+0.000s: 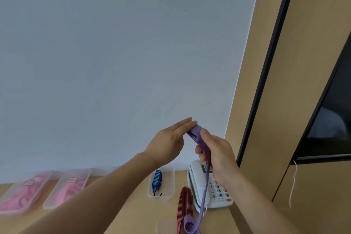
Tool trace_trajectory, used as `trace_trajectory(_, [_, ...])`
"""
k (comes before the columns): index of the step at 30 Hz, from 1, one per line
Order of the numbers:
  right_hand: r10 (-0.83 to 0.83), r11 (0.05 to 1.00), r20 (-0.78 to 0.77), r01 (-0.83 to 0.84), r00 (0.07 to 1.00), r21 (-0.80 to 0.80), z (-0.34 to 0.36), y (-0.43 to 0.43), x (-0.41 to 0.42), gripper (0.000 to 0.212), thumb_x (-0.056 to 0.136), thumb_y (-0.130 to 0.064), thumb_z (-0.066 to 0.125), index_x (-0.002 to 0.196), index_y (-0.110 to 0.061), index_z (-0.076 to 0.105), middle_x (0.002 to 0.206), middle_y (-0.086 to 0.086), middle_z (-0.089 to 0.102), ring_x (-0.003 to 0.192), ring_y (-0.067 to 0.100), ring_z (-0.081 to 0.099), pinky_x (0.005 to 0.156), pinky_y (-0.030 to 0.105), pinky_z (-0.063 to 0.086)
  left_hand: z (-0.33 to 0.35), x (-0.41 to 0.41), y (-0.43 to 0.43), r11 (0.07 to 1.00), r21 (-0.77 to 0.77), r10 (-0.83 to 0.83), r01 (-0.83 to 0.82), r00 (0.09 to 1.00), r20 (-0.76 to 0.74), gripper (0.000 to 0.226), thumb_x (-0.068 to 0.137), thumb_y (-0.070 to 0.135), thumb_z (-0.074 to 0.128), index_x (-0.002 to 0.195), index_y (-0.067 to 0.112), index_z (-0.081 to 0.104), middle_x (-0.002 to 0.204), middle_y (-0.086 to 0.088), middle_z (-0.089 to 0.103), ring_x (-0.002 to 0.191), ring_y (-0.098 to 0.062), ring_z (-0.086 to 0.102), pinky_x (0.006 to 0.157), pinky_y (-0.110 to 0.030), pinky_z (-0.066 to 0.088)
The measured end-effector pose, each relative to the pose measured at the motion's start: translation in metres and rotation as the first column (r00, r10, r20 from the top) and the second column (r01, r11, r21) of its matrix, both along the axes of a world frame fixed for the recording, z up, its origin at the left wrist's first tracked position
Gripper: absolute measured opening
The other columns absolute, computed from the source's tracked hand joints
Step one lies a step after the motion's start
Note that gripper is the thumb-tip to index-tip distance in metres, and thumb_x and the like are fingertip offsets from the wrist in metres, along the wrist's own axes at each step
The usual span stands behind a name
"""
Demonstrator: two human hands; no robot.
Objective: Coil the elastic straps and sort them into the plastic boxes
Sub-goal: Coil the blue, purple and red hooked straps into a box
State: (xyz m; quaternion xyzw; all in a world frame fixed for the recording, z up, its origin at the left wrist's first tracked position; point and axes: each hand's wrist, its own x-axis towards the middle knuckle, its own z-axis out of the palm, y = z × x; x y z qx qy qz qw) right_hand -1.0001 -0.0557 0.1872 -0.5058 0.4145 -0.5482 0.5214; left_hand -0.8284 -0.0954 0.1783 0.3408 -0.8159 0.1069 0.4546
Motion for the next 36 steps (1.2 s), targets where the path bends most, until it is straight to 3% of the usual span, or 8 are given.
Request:
trace_trajectory(3, [-0.011,0.998,-0.009,0.011,1.0,-0.055,0.003,0.001,0.001,0.038,0.098,-0.036,0.055,0.088,0.0,0.065,0.064,0.007,0.067,0.044,0.013,0.047,0.042,0.022,0.039,0.016,-0.008,0.005,0.653,0.65,0.041,0.39,0.838,-0.544,0.051,0.093,0.007,0.051,0.142,0.019,0.046,0.125,-0.007,0.067,0.114,-0.02,0.066,0.09,-0.028,0.055])
trace_trajectory(5, [-0.024,0.995,-0.042,0.019,0.999,-0.097,0.001,0.0,0.002,0.035,0.099,-0.032,0.054,0.087,0.0,0.064,0.067,0.006,0.069,0.045,0.013,0.049,0.044,0.022,0.04,0.029,-0.01,0.007,0.351,0.704,0.151,0.618,0.705,-0.693,0.041,0.092,0.032,0.049,0.127,0.012,0.06,0.109,-0.012,0.073,0.102,-0.025,0.07,0.091,-0.041,0.053])
trace_trajectory(8, [-0.066,0.986,-0.117,0.047,0.991,-0.158,-0.004,-0.001,0.004,0.033,0.1,-0.031,0.053,0.085,-0.003,0.064,0.068,0.005,0.071,0.046,0.013,0.05,0.045,0.022,0.042,0.034,-0.011,0.013,0.233,0.711,0.041,0.663,0.724,-0.688,0.036,0.091,0.043,0.053,0.098,0.011,0.069,0.086,-0.011,0.07,0.077,-0.023,0.066,0.085,-0.041,0.051])
trace_trajectory(14, [-0.119,0.99,-0.184,0.103,0.976,-0.094,-0.011,-0.007,0.002,0.043,0.096,-0.043,0.057,0.077,-0.005,0.063,0.061,0.007,0.069,0.042,0.014,0.051,0.042,0.022,0.041,0.034,-0.015,0.008,0.404,0.657,0.071,0.637,0.694,-0.716,0.029,0.096,0.017,0.062,0.12,0.002,0.059,0.109,-0.016,0.073,0.088,-0.025,0.07,0.085,-0.039,0.052])
trace_trajectory(22, [-0.065,0.998,-0.091,0.063,0.994,-0.022,-0.01,-0.003,-0.005,0.044,0.094,-0.046,0.059,0.073,-0.008,0.062,0.055,0.009,0.061,0.04,0.017,0.046,0.041,0.022,0.038,0.035,-0.016,0.006,0.725,0.612,-0.037,0.316,0.905,-0.424,0.044,0.094,0.013,0.063,0.135,0.012,0.049,0.111,-0.006,0.072,0.093,-0.019,0.071,0.084,-0.032,0.057])
trace_trajectory(29, [-0.071,0.997,0.015,0.071,0.997,-0.018,-0.002,-0.001,-0.006,0.065,0.076,-0.075,0.056,0.072,-0.011,0.069,0.053,0.007,0.055,0.037,0.015,0.037,0.038,0.019,0.031,0.022,-0.017,0.009,0.977,0.165,-0.133,0.132,0.991,-0.006,0.037,0.095,0.019,0.059,0.131,0.016,0.052,0.102,0.006,0.069,0.08,-0.015,0.061,0.068,-0.036,0.056])
trace_trajectory(32, [-0.057,0.998,0.018,0.058,0.998,-0.017,-0.002,0.0,-0.006,0.066,0.069,-0.081,0.056,0.068,-0.017,0.071,0.055,0.008,0.058,0.039,0.015,0.039,0.039,0.019,0.034,0.021,-0.017,0.008,0.993,-0.087,-0.072,0.081,0.993,0.094,0.04,0.09,0.012,0.065,0.129,0.015,0.055,0.108,0.002,0.073,0.074,-0.016,0.066,0.053,-0.031,0.055])
trace_trajectory(36, [-0.03,0.999,-0.006,0.029,1.0,-0.016,-0.003,0.003,-0.006,0.061,0.074,-0.079,0.056,0.07,-0.021,0.074,0.057,0.007,0.059,0.041,0.014,0.042,0.041,0.02,0.037,0.013,-0.012,0.002,0.958,-0.278,-0.006,0.07,0.975,0.223,0.046,0.08,-0.001,0.074,0.124,0.011,0.067,0.127,-0.007,0.067,0.097,-0.024,0.073,0.063,-0.03,0.061])
